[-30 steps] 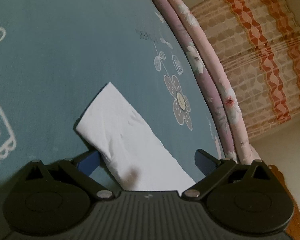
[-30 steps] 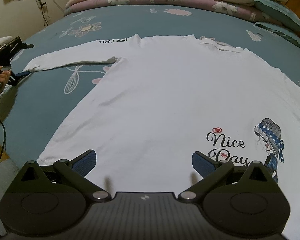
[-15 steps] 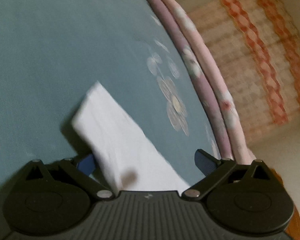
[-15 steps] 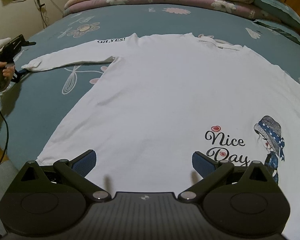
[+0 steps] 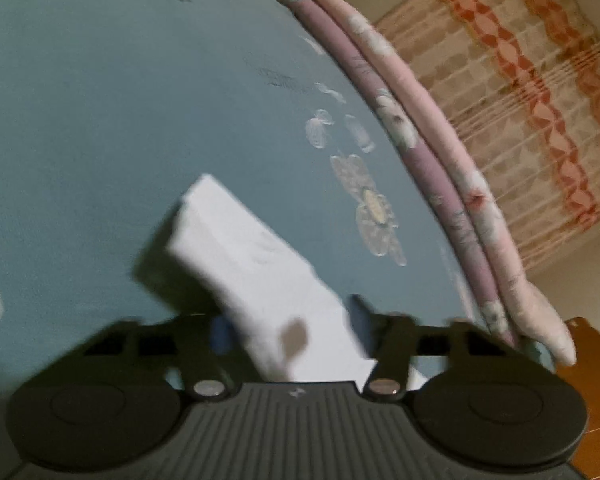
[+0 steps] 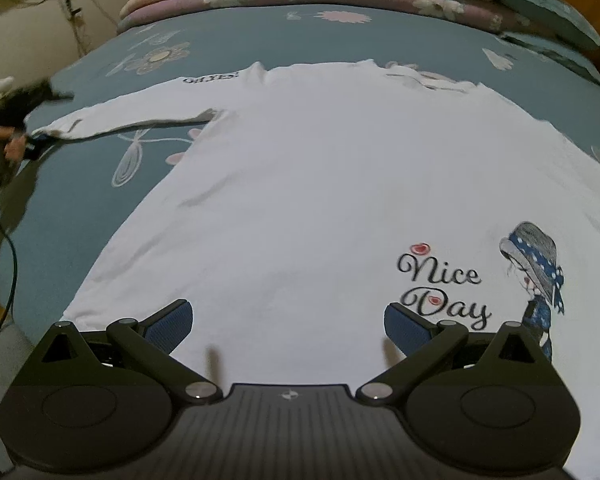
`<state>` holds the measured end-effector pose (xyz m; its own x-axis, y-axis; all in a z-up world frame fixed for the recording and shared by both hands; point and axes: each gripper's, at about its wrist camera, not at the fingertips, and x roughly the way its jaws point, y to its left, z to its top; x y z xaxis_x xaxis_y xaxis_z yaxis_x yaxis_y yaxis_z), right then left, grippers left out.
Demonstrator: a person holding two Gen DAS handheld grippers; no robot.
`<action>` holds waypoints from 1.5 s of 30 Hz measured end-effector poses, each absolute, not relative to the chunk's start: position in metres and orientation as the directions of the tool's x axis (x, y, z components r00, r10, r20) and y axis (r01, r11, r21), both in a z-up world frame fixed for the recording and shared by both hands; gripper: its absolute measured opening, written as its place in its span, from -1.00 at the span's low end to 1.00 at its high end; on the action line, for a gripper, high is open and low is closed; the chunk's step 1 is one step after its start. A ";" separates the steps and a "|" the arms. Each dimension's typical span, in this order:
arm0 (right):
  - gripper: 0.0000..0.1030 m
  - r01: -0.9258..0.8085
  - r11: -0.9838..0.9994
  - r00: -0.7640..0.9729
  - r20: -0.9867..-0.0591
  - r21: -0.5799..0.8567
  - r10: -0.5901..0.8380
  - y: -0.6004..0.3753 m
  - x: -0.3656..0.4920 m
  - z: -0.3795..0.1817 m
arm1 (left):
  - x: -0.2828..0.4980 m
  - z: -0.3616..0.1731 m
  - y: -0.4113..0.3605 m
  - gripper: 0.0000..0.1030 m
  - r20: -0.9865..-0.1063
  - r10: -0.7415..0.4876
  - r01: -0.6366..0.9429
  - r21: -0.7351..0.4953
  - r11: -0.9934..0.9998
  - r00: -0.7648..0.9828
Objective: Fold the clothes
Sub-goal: 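Lower the left gripper onto the 'OH,YES!' sleeve cuff and close it, then lift the held sleeve and carry it across the shirt body with the left gripper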
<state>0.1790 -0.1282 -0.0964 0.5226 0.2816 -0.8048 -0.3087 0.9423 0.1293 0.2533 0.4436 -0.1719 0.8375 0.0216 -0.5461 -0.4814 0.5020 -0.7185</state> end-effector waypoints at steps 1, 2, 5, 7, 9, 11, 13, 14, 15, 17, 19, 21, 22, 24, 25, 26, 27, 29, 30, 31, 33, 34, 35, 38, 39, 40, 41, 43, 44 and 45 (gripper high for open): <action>1.00 -0.302 0.943 0.519 -0.806 0.139 0.285 -0.130 0.180 -0.098 | 0.251 -0.173 0.446 -0.70 -0.562 0.026 -0.498 -0.708 0.501 0.826; 1.00 -0.297 0.944 0.516 -0.807 0.146 0.287 -0.130 0.181 -0.099 | 0.249 -0.173 0.446 -0.73 -0.580 0.032 -0.512 -0.690 0.512 0.814; 1.00 -0.299 0.947 0.515 -0.814 0.122 0.267 -0.126 0.181 -0.103 | 0.251 -0.167 0.441 -0.73 -0.612 0.055 -0.531 -0.633 0.564 0.789; 1.00 -0.311 0.945 0.516 -0.816 0.103 0.259 -0.123 0.179 -0.103 | 0.255 -0.161 0.435 -0.75 -0.637 0.078 -0.546 -0.583 0.601 0.767; 1.00 -0.326 0.941 0.519 -0.815 0.092 0.260 -0.121 0.177 -0.102 | 0.263 -0.153 0.427 -0.76 -0.667 0.105 -0.561 -0.519 0.645 0.738; 1.00 -0.328 0.941 0.527 -0.810 0.084 0.257 -0.124 0.176 -0.098 | 0.271 -0.145 0.419 -0.78 -0.694 0.131 -0.570 -0.451 0.687 0.708; 1.00 -0.321 0.943 0.535 -0.806 0.084 0.254 -0.128 0.175 -0.096 | 0.275 -0.138 0.412 -0.78 -0.705 0.142 -0.561 -0.408 0.720 0.695; 1.00 -0.316 0.945 0.537 -0.804 0.086 0.253 -0.130 0.175 -0.095 | 0.275 -0.134 0.408 -0.78 -0.705 0.148 -0.554 -0.391 0.734 0.694; 1.00 -0.313 0.945 0.538 -0.803 0.091 0.255 -0.132 0.175 -0.095 | 0.277 -0.130 0.405 -0.78 -0.703 0.153 -0.548 -0.379 0.745 0.694; 1.00 -0.308 0.946 0.542 -0.799 0.099 0.260 -0.136 0.174 -0.094 | 0.278 -0.121 0.399 -0.79 -0.694 0.161 -0.534 -0.362 0.764 0.702; 1.00 -0.307 0.946 0.547 -0.795 0.101 0.262 -0.139 0.174 -0.093 | 0.279 -0.111 0.394 -0.79 -0.684 0.165 -0.521 -0.354 0.776 0.711; 1.00 -0.304 0.947 0.553 -0.789 0.106 0.266 -0.143 0.173 -0.091 | 0.282 -0.100 0.388 -0.79 -0.674 0.167 -0.506 -0.345 0.791 0.720; 1.00 -0.303 0.947 0.556 -0.787 0.110 0.269 -0.145 0.173 -0.091 | 0.283 -0.094 0.385 -0.79 -0.669 0.167 -0.498 -0.339 0.798 0.724; 1.00 -0.303 0.946 0.560 -0.781 0.117 0.276 -0.149 0.173 -0.090 | 0.286 -0.083 0.378 -0.79 -0.658 0.171 -0.482 -0.326 0.813 0.733; 1.00 -0.302 0.946 0.561 -0.780 0.119 0.278 -0.151 0.172 -0.090 | 0.289 -0.077 0.373 -0.79 -0.654 0.171 -0.474 -0.319 0.821 0.737; 1.00 -0.300 0.946 0.564 -0.778 0.121 0.278 -0.152 0.172 -0.090 | 0.292 -0.072 0.368 -0.79 -0.649 0.171 -0.464 -0.312 0.829 0.741; 1.00 -0.298 0.947 0.567 -0.776 0.122 0.279 -0.154 0.171 -0.090 | 0.295 -0.067 0.364 -0.79 -0.646 0.171 -0.457 -0.305 0.835 0.743; 1.00 -0.296 0.946 0.569 -0.771 0.130 0.285 -0.159 0.169 -0.090 | 0.299 -0.058 0.355 -0.79 -0.644 0.173 -0.448 -0.291 0.845 0.746; 1.00 -0.296 0.946 0.571 -0.769 0.135 0.288 -0.161 0.168 -0.091 | 0.301 -0.053 0.350 -0.79 -0.642 0.172 -0.441 -0.285 0.851 0.747; 1.00 -0.294 0.945 0.572 -0.767 0.140 0.291 -0.163 0.168 -0.091 | 0.303 -0.049 0.344 -0.79 -0.640 0.171 -0.434 -0.279 0.857 0.749; 1.00 -0.294 0.944 0.574 -0.763 0.148 0.299 -0.167 0.166 -0.091 | 0.306 -0.041 0.334 -0.79 -0.636 0.169 -0.421 -0.269 0.866 0.753; 1.00 -0.295 0.944 0.576 -0.760 0.149 0.301 -0.169 0.165 -0.091 | 0.308 -0.037 0.328 -0.79 -0.634 0.166 -0.414 -0.266 0.870 0.756; 1.00 -0.298 0.942 0.577 -0.758 0.151 0.304 -0.170 0.164 -0.091 | 0.310 -0.033 0.322 -0.79 -0.632 0.163 -0.406 -0.262 0.876 0.758; 1.00 -0.310 0.938 0.579 -0.752 0.156 0.316 -0.175 0.161 -0.091 | 0.316 -0.022 0.304 -0.79 -0.626 0.158 -0.384 -0.244 0.891 0.764; 1.00 -0.314 0.936 0.579 -0.750 0.158 0.321 -0.176 0.160 -0.091 | 0.318 -0.019 0.298 -0.79 -0.625 0.158 -0.379 -0.237 0.895 0.765; 1.00 -0.319 0.934 0.578 -0.748 0.161 0.326 -0.177 0.159 -0.091 | 0.320 -0.016 0.291 -0.79 -0.624 0.158 -0.374 -0.230 0.899 0.765; 1.00 -0.323 0.932 0.578 -0.746 0.164 0.331 -0.179 0.158 -0.092 | 0.322 -0.013 0.285 -0.79 -0.623 0.156 -0.368 -0.226 0.902 0.766; 1.00 -0.330 0.929 0.577 -0.742 0.169 0.341 -0.182 0.155 -0.092 | 0.326 -0.008 0.273 -0.79 -0.623 0.150 -0.358 -0.223 0.907 0.768; 1.00 -0.335 0.927 0.577 -0.741 0.171 0.345 -0.184 0.154 -0.093 | 0.328 -0.005 0.267 -0.79 -0.621 0.150 -0.353 -0.218 0.910 0.769; 1.00 -0.337 0.925 0.578 -0.738 0.173 0.348 -0.185 0.153 -0.093 | 0.330 -0.003 0.260 -0.79 -0.620 0.149 -0.348 -0.213 0.913 0.770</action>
<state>0.1528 -0.1853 -0.0928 0.5777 0.3482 -0.7382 -0.3371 0.9255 0.1727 0.3303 0.2603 -0.0026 0.7703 0.1492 -0.6199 -0.3484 0.9128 -0.2132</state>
